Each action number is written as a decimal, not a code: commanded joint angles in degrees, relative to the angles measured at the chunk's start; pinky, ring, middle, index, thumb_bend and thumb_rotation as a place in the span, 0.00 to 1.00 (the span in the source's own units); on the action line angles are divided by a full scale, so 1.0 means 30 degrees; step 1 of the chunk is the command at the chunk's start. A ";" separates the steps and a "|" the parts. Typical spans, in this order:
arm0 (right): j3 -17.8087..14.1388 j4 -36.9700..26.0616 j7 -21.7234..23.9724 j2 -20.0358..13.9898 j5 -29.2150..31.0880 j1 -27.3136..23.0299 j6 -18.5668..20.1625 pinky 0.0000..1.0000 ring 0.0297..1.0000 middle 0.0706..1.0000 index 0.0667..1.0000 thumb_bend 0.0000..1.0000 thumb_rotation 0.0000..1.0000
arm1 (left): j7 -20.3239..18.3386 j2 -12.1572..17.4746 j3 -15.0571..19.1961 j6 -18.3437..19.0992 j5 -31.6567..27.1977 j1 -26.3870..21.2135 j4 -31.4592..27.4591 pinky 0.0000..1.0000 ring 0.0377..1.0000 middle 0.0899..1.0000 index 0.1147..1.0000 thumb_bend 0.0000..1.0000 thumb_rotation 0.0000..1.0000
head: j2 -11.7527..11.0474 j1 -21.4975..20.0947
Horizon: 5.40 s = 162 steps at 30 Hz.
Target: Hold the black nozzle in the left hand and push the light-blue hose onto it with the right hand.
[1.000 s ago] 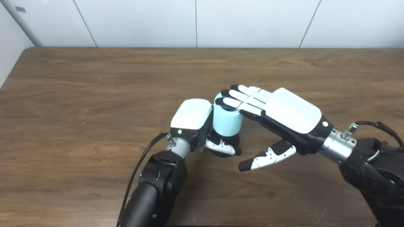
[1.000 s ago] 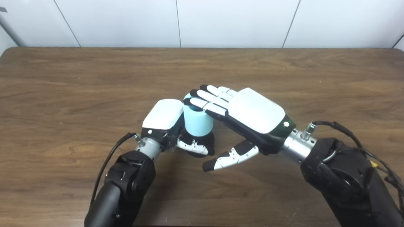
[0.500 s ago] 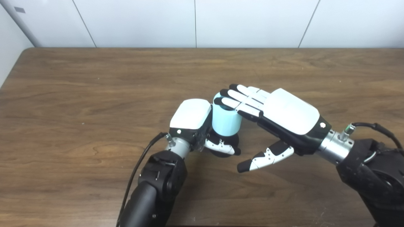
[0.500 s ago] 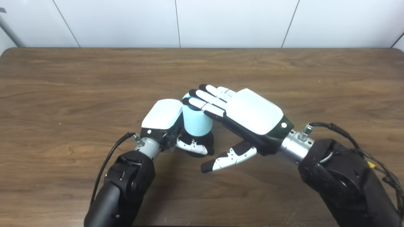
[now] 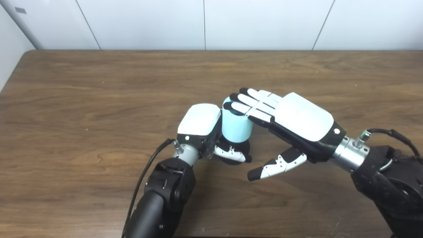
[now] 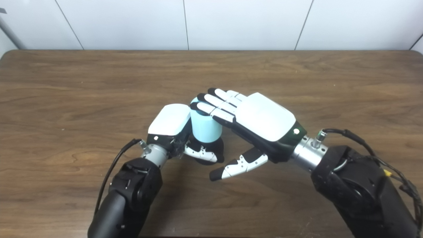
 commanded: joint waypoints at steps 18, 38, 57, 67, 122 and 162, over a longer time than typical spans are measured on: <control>0.0927 0.1242 0.2391 -0.1047 -0.0599 0.1293 0.0334 0.94 0.97 0.94 0.91 0.60 0.88 | -0.0532 0.0232 -0.0113 -0.0120 0.0281 0.0009 0.0011 0.84 0.66 0.48 0.39 0.52 0.00 | 0.0045 -0.0266; 0.1789 0.1206 0.2357 -0.0248 -0.0786 0.0830 0.0947 0.95 0.99 0.96 0.92 0.59 0.87 | -0.0488 0.0194 -0.0108 -0.0144 0.0197 0.0026 0.0014 0.84 0.66 0.47 0.40 0.52 0.00 | 0.0046 -0.0271; 0.0908 0.1806 0.1504 -0.1288 -0.0453 0.0933 0.0996 0.93 0.98 0.96 0.92 0.59 0.84 | -0.0449 0.0193 -0.0089 -0.0100 0.0251 0.0070 -0.0018 0.84 0.66 0.48 0.40 0.52 0.00 | 0.0112 -0.0294; 0.1586 0.1681 0.1542 -0.1064 -0.0725 0.1662 0.0945 0.94 0.97 0.95 0.91 0.61 0.82 | -0.0538 0.0177 -0.0121 -0.0079 0.0321 -0.0059 -0.0038 0.85 0.66 0.48 0.39 0.52 0.00 | 0.0142 -0.0260; -0.4924 -0.1070 -0.1009 0.3184 0.7154 0.0304 0.5019 0.83 0.92 0.92 0.92 0.49 0.78 | -0.0406 -0.0081 -0.0023 -0.0035 0.0354 -0.0015 0.0328 0.84 0.66 0.48 0.40 0.52 0.00 | -0.0036 -0.0104; -0.4944 0.0652 -0.3283 0.2687 0.8087 0.2013 0.5677 0.78 0.85 0.86 0.93 0.46 0.89 | 0.0346 0.0452 0.0656 -0.0363 0.0300 -0.1479 -0.0412 1.00 0.98 0.95 0.94 1.00 0.27 | -0.0357 0.0052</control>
